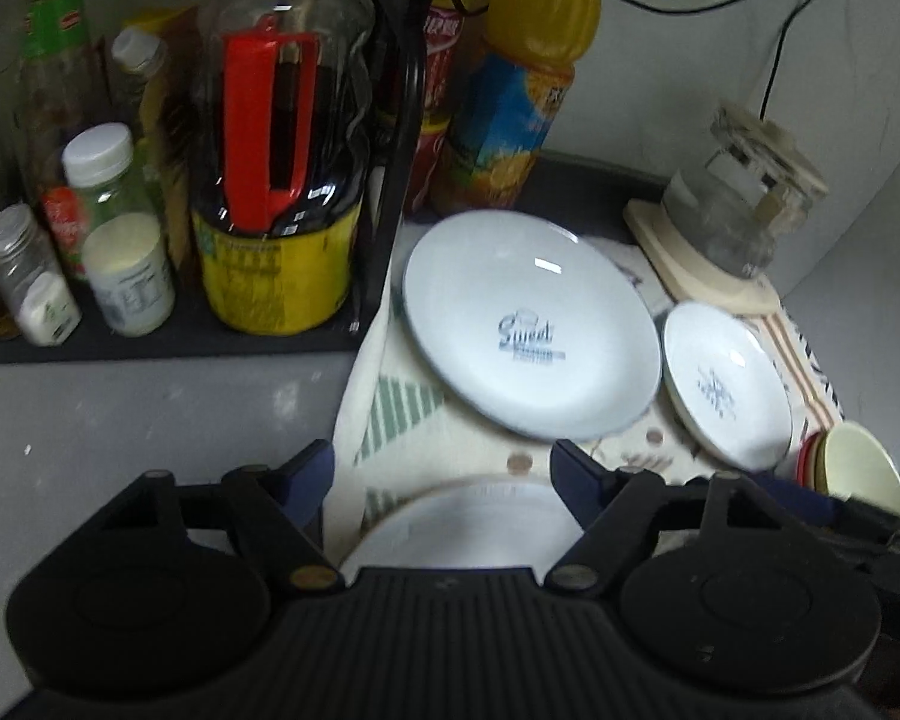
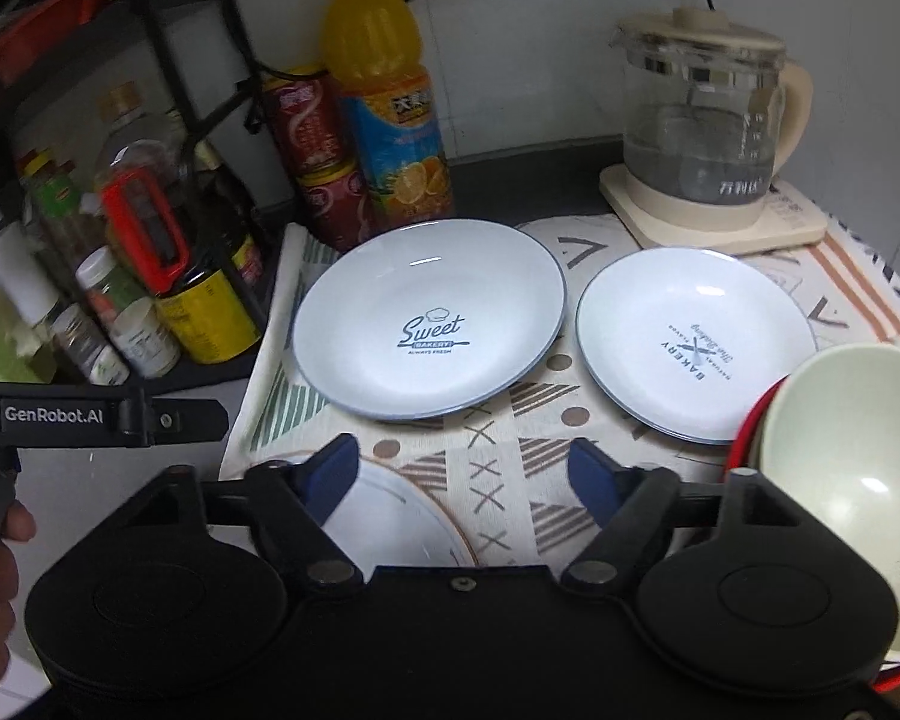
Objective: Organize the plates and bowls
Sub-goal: 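Move both grippers toward the white 'Sweet Bakery' plate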
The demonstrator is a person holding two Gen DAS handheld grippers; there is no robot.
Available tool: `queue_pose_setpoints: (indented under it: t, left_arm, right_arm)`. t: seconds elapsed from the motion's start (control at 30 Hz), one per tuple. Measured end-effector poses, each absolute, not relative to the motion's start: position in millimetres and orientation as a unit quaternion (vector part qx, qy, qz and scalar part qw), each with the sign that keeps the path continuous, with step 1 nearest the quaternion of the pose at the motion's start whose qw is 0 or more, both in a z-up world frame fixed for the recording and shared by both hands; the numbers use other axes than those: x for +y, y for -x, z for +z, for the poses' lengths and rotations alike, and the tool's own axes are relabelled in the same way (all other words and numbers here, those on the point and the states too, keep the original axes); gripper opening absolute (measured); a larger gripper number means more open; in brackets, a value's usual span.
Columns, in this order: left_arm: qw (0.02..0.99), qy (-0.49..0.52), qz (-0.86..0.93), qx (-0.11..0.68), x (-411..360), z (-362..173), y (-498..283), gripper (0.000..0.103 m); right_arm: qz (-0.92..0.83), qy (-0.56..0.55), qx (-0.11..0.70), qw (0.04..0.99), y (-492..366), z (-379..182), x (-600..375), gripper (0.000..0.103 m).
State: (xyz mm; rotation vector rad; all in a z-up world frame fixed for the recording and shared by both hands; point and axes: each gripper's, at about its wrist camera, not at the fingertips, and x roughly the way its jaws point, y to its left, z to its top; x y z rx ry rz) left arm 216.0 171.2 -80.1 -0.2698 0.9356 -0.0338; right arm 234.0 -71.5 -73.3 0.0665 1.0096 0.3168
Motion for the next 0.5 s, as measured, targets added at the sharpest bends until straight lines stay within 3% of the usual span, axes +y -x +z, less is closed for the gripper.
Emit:
queue_pose_setpoints:
  t: [0.2,0.5]
  left_arm:
    - [0.879,0.134,-0.023,0.457,168,-92,-243,0.061]
    - [0.868,0.144,-0.025,0.474,166,-122,-274,0.052]
  right_arm:
    - [0.133,-0.065,0.508,0.848,-258,-95,-65,0.048]
    - [0.099,-0.095,0.535,0.834,-290,-121,-63,0.047]
